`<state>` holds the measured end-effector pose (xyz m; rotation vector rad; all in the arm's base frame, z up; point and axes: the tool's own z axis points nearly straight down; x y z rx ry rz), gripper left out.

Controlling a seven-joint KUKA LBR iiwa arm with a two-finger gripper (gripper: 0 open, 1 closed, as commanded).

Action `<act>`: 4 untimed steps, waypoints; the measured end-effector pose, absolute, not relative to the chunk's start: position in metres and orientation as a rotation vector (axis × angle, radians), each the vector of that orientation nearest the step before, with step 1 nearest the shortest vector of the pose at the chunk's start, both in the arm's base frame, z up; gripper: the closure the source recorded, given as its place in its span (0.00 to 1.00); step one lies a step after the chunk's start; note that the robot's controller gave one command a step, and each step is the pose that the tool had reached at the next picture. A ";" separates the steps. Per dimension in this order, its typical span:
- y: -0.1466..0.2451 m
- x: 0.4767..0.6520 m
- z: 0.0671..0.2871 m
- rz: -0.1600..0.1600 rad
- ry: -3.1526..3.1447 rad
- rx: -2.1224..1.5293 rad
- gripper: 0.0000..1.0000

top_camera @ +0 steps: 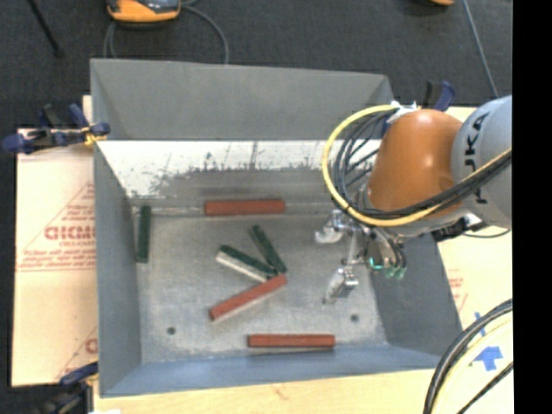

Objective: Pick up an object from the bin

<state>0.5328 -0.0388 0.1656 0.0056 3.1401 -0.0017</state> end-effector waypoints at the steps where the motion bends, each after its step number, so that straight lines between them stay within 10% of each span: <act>1: 0.023 0.570 0.084 -0.008 3.127 0.001 1.00; 2: 0.023 0.571 0.084 -0.007 3.125 0.000 1.00; 4: 0.025 0.567 0.187 -0.002 3.142 -0.048 1.00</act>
Offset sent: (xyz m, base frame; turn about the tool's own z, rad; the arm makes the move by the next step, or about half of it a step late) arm 0.0000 0.0000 0.0000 0.0000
